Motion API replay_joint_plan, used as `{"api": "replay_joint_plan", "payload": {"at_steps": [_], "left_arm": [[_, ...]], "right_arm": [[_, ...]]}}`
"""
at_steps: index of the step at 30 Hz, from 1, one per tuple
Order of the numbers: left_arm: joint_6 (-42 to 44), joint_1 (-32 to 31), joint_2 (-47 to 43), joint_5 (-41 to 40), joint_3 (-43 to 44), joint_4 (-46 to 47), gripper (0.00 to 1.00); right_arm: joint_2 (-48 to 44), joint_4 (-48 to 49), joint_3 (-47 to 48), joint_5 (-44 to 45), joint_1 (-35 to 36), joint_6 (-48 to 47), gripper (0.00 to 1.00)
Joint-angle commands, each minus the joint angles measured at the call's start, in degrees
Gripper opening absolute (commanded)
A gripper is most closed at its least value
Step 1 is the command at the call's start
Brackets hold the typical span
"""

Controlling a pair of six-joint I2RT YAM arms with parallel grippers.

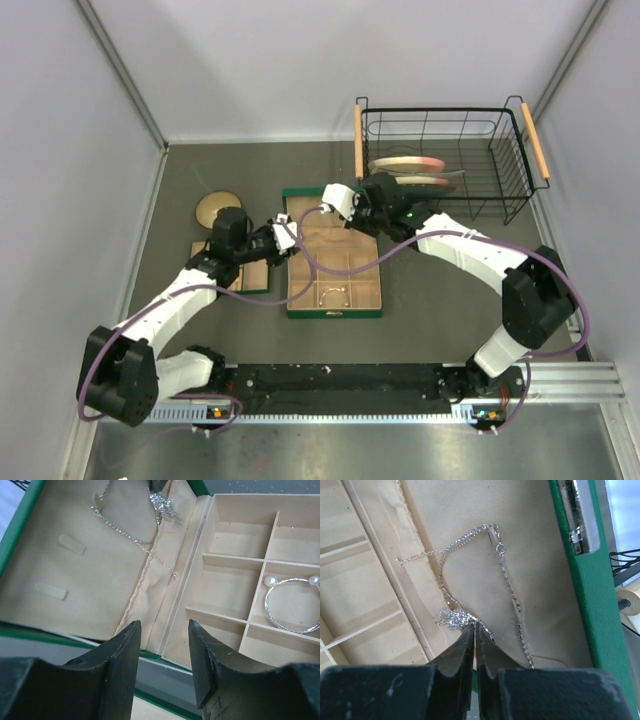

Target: Organize the mixed jewelry

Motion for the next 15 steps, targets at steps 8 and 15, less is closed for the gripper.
{"api": "replay_joint_plan", "payload": {"at_steps": [8,15], "left_arm": [[9.0,-4.8,6.4,-8.3,5.9,2.3,0.49],[12.3,-6.3,11.0,-12.0,9.1,1.9,0.49]], "right_arm": [[1.1,1.7,1.2,0.3,0.9,1.8,0.04],[0.7,1.8,1.2,0.3,0.8,1.9,0.04]]}}
